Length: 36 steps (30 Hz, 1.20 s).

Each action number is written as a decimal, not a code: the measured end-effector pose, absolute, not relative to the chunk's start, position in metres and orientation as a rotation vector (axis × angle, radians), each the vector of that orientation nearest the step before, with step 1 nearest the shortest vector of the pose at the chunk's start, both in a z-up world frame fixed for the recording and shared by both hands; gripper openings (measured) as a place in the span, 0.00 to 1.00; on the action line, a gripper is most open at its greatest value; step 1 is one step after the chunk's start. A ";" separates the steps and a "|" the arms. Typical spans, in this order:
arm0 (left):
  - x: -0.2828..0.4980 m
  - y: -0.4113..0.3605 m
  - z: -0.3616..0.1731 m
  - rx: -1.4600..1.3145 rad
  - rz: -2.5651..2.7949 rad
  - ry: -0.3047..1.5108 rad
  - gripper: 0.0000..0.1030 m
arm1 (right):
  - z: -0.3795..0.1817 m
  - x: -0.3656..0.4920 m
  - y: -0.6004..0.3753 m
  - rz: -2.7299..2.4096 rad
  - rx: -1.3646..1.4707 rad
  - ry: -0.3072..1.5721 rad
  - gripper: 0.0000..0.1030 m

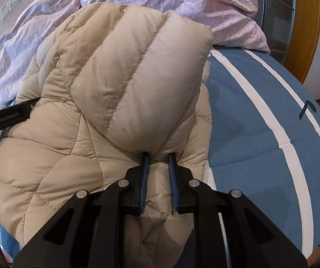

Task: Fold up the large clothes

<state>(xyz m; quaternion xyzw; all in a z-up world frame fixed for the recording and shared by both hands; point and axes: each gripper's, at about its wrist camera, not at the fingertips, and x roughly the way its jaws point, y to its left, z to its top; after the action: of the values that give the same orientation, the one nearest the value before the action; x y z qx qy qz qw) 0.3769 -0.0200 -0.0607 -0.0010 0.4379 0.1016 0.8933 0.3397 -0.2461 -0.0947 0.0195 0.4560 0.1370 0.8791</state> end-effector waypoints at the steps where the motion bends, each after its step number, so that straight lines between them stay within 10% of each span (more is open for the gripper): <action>1: 0.378 -0.019 -0.063 -0.005 0.218 0.910 0.95 | -0.095 0.340 -0.247 0.287 0.044 0.950 0.17; 36: 0.384 -0.017 -0.081 -0.064 0.247 0.892 0.98 | -0.096 0.342 -0.253 0.306 0.093 0.928 0.20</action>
<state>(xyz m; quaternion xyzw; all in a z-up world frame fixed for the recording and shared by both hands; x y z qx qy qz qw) 0.3839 -0.0167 -0.0807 -0.0309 0.4301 0.1189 0.8944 0.3421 -0.2529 -0.0958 0.0444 0.4457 0.1468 0.8819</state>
